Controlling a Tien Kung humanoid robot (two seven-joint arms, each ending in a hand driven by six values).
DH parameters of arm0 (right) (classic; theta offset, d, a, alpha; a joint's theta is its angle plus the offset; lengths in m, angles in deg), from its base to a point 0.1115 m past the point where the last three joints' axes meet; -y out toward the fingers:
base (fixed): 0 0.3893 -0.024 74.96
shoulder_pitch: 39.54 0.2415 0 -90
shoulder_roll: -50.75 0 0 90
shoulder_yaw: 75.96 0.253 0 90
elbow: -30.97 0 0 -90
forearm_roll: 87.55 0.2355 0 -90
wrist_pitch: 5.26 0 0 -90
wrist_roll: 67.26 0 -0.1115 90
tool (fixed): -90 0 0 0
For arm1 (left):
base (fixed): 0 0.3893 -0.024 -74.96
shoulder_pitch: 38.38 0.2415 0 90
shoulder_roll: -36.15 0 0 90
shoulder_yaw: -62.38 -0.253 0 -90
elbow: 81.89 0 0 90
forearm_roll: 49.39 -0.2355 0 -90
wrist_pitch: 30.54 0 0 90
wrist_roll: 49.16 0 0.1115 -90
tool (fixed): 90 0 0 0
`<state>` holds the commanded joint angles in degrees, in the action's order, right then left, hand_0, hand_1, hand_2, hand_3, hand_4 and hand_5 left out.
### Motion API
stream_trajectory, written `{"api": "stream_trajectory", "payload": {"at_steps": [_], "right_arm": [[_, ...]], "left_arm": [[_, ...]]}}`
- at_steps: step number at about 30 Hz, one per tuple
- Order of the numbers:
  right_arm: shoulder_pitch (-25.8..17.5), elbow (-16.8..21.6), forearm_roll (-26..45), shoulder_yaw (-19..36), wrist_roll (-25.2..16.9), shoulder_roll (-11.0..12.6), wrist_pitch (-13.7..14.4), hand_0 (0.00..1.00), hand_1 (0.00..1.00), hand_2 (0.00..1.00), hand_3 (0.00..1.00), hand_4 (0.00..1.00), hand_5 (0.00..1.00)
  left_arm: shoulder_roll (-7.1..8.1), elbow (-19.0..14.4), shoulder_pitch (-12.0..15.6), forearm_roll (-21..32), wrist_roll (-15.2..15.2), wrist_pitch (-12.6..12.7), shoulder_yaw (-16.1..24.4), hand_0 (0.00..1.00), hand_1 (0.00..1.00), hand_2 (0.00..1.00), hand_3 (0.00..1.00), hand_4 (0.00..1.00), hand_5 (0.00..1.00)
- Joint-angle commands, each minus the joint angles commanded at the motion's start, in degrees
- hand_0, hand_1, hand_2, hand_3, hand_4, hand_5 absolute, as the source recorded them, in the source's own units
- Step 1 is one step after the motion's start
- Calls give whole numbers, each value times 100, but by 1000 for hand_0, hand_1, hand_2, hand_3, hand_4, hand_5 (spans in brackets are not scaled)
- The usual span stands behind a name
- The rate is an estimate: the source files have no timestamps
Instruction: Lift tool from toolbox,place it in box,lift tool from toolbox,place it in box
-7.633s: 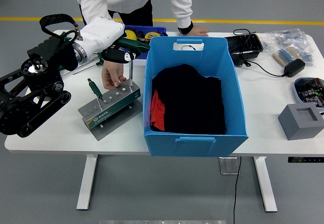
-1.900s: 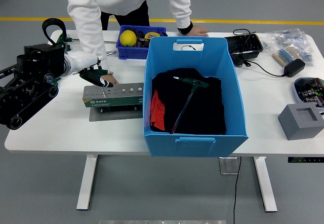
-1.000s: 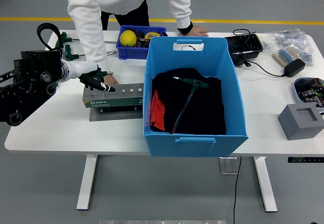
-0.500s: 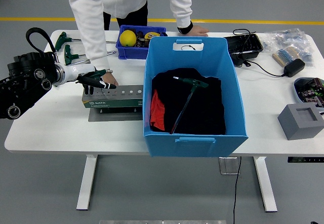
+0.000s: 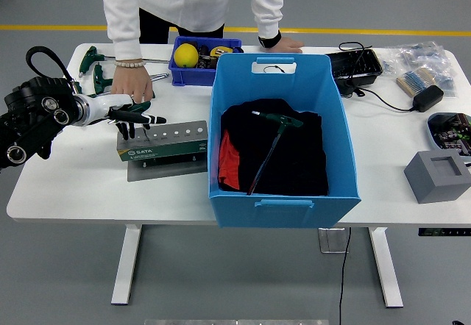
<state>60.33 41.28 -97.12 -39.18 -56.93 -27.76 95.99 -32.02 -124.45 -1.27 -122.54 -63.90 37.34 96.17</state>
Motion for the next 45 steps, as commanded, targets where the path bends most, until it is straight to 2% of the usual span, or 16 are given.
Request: {"api": "stream_trajectory", "payload": {"at_steps": [1, 7, 8, 12, 13, 19, 20, 25, 26, 31, 32, 37, 38, 43, 44, 45], "right_arm": [[-4, 0, -1, -1, 1, -1, 0, 675, 672, 717, 564, 791, 672], [-29, 0, 20, -33, -2, -3, 1, 675, 672, 717, 564, 791, 672], [-33, 0, 26, -41, -3, -3, 2, 675, 672, 717, 564, 791, 671], [-47, 0, 53, -70, -9, -3, 2, 675, 672, 717, 564, 791, 671], [-50, 0, 55, -75, -8, -2, 2, 675, 671, 717, 563, 791, 671], [-60, 0, 66, -96, -8, 2, 1, 675, 671, 717, 563, 791, 671], [-61, 0, 68, -96, -9, 2, 2, 675, 672, 717, 564, 791, 672], [-63, 0, 114, -128, -20, 4, 2, 675, 672, 717, 564, 791, 672], [-59, 0, 116, -129, -20, 5, 1, 674, 671, 717, 563, 791, 671], [-38, 0, 126, -116, -23, 14, 2, 674, 671, 717, 563, 791, 671], [-36, 0, 123, -110, -24, 15, 3, 675, 671, 717, 563, 791, 671], [-22, 0, 90, -69, -21, 22, 6, 675, 671, 717, 563, 791, 671], [-19, 0, 84, -58, -21, 24, 7, 675, 670, 717, 564, 791, 671], [-10, 0, 66, -40, -20, 29, 9, 675, 670, 717, 564, 791, 671], [-10, 0, 66, -38, -20, 30, 9, 674, 669, 716, 564, 791, 671], [-9, 0, 65, -35, -21, 30, 10, 674, 669, 716, 564, 791, 671]], "left_arm": [[-6, 12, 0, 29, -1, 11, -13, 508, 232, 260, 405, 897, 846], [-26, 52, 2, 107, -38, 57, -63, 508, 232, 260, 405, 897, 846], [-28, 53, 0, 122, -51, 59, -68, 410, 164, 216, 338, 894, 859], [-31, 43, -17, 161, -89, 54, -98, 410, 164, 216, 338, 894, 859], [-32, 43, -24, 167, -98, 55, -104, 346, 123, 182, 299, 891, 873], [-23, 57, -86, 176, -116, 66, -153, 346, 123, 182, 299, 891, 873], [-21, 58, -96, 167, -115, 68, -159, 311, 90, 157, 254, 889, 874], [-8, 42, -146, 95, -118, 56, -175, 311, 90, 157, 254, 889, 874], [-8, 39, -157, 82, -117, 55, -175, 276, 57, 116, 206, 885, 863], [-4, -22, -199, -83, -74, 126, -170, 276, 57, 116, 206, 885, 863], [-4, -30, -203, -111, -68, 138, -174, 219, 18, 77, 162, 942, 786], [0, -80, -228, -272, -35, 179, -210, 219, 18, 77, 162, 942, 786], [2, -96, -239, -325, -22, 189, -215, 183, 2, 45, 132, 998, 676], [18, -174, -285, -521, 43, 214, -218, 183, 2, 45, 132, 998, 676], [20, -189, -295, -555, 58, 217, -218, 179, 2, 30, 118, 998, 597], [22, -201, -305, -583, 67, 218, -219, 179, 2, 30, 118, 998, 597]]}}
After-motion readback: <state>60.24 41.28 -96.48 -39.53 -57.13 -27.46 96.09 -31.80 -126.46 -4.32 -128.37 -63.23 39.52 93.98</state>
